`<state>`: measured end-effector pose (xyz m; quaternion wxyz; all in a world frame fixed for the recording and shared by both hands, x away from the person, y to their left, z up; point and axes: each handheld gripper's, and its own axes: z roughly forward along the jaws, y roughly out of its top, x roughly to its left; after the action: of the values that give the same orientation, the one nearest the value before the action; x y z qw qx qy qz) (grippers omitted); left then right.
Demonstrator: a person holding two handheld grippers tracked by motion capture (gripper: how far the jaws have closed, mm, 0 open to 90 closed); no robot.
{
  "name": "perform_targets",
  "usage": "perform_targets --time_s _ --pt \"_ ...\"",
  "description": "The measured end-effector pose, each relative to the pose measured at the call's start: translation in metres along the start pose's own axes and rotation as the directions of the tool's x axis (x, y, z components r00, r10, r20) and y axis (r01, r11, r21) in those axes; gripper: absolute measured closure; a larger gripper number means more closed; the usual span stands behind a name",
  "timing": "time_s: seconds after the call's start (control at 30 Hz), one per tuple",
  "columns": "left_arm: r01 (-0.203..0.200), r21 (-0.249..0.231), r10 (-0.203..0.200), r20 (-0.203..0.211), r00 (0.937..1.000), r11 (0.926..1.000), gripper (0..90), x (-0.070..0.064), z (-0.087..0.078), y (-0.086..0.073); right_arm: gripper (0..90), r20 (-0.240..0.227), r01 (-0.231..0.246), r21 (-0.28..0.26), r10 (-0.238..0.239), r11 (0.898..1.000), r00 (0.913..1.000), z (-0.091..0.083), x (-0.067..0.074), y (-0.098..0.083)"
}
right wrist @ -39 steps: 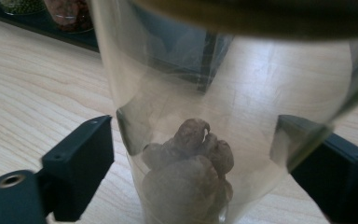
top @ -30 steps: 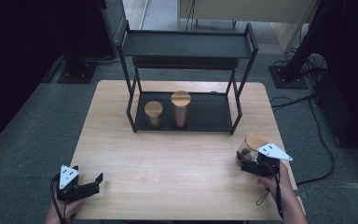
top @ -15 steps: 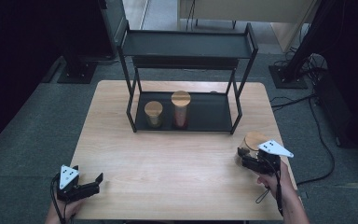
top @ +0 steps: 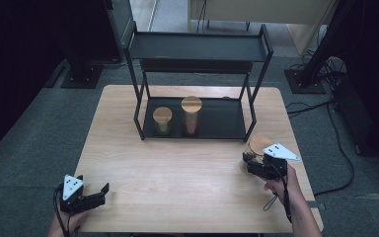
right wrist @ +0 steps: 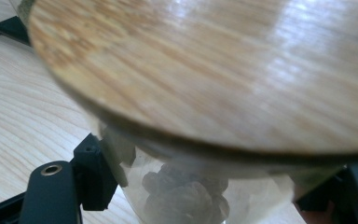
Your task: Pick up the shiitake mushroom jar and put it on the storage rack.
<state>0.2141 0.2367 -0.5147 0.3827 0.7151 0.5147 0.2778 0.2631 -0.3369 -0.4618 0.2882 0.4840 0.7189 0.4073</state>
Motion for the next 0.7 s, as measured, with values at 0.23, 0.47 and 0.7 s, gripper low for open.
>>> perform_targets --time_s 0.23,0.47,0.7 --pt "-0.002 -0.001 0.002 0.002 1.0 1.0 1.5 0.0 0.0 0.0 24.9 -0.011 0.012 0.002 -0.012 1.0 0.9999 0.011 0.011 0.007" --pt "0.003 -0.005 -0.003 0.006 1.0 1.0 1.5 0.0 0.0 0.0 24.9 -0.016 0.014 0.001 -0.014 1.0 0.9998 0.023 0.019 0.017" --pt "0.003 -0.005 -0.003 0.008 1.0 1.0 1.5 0.0 0.0 0.0 24.9 -0.03 0.025 0.002 -0.025 1.0 0.9992 0.037 0.027 0.029"
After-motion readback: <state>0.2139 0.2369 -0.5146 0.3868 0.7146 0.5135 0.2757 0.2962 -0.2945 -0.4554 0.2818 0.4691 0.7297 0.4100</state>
